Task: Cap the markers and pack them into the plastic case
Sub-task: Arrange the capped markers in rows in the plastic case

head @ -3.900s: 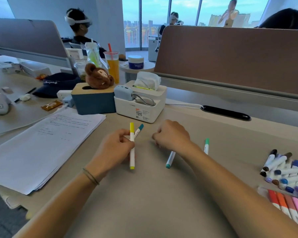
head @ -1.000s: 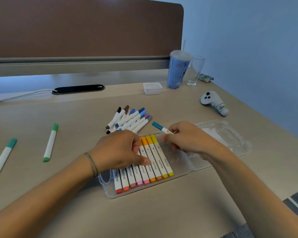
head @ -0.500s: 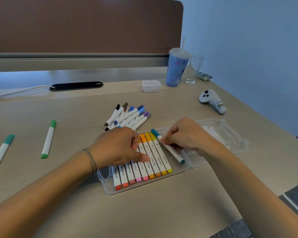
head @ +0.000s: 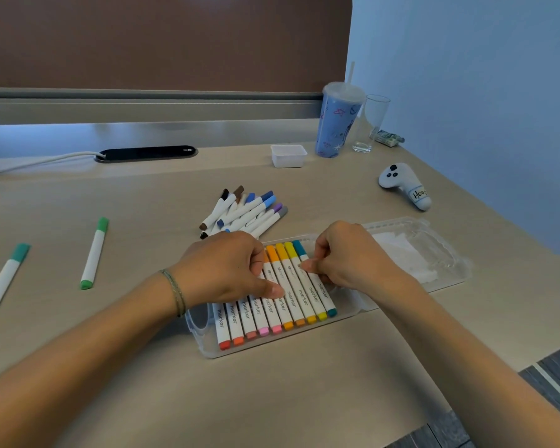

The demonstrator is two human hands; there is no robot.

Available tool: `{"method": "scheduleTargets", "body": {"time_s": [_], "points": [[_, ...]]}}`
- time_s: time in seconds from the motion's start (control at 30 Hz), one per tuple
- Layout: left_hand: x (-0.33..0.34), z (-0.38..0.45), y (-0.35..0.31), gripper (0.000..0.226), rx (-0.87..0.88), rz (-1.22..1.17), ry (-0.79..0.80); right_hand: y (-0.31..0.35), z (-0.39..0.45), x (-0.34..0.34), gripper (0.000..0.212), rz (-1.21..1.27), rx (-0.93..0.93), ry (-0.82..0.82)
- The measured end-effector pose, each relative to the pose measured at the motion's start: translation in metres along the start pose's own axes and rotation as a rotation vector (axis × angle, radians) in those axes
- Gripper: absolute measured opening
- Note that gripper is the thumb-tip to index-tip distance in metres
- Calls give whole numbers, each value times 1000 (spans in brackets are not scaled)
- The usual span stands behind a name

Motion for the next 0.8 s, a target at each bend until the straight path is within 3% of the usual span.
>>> {"method": "scheduleTargets", "body": {"time_s": [0.1,0.17,0.3,0.4,0.5,0.8], "points": [[-1,-4,1,40,7,-17,8,-2,-2,-1,27,1,-8,-17],[-2,-9,3,35,31,-50,2,3,-3,-1,33,-19,-58,-123],[-8,-26,17,27,35,-116,-156,40,-6,6,35,-49,-248,-307],[-15,-45,44,25,-51,-97,-291,79,-1,13,19,-17,-366,-284],[-24,-70,79,22,-151,-105,-413,116,5,21,16,42,-465,-242],[-29,-137,167,18,-454,-121,-540,204,26,61,14,18,-636,-58]]}}
Point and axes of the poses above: each hand's wrist, its own z-axis towards the middle knuckle, its own x-axis out of the palm, y = z × x, the point moved 4 cm from there along z, towards the middle knuckle, and after that the axes turned 11 degrees about y, right-handed, at the moved point
